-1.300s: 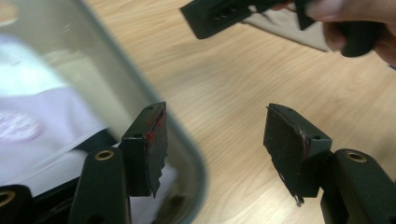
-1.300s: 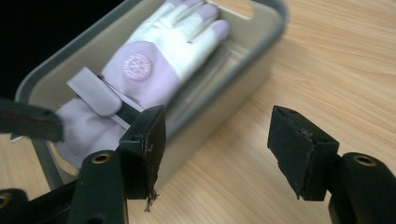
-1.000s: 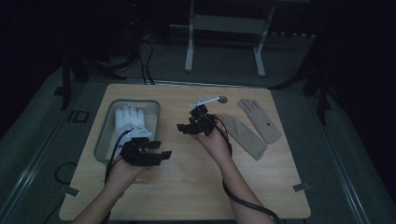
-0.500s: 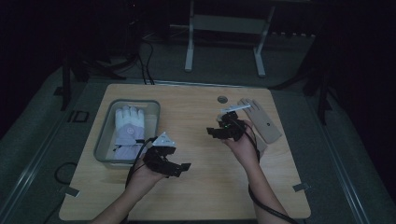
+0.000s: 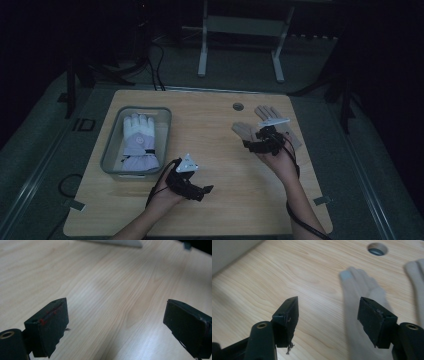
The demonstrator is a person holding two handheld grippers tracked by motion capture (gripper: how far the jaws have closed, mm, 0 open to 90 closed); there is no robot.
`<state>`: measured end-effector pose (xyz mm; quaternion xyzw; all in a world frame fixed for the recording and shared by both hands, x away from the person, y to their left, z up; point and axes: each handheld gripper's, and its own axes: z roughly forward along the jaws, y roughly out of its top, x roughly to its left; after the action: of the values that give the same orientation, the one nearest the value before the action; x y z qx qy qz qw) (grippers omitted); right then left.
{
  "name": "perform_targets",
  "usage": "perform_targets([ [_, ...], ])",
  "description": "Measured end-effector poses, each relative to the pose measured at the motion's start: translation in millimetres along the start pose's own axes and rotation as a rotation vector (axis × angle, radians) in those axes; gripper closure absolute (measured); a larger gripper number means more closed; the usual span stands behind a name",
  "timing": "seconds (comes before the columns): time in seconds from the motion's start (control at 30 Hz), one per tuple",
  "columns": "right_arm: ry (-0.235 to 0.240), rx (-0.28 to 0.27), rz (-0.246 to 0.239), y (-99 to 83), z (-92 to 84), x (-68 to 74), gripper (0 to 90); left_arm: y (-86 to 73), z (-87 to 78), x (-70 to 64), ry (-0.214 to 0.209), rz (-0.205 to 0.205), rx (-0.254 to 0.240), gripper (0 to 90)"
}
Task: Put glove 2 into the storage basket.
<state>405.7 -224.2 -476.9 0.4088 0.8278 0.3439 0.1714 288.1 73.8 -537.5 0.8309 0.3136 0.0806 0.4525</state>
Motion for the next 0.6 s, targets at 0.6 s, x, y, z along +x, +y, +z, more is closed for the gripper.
perform_targets([
  [0.6,-0.027,0.003,-0.040,-25.9,7.2,-42.8,37.0,-41.6,0.0,12.0,0.048,0.000,-0.067,2.1],
])
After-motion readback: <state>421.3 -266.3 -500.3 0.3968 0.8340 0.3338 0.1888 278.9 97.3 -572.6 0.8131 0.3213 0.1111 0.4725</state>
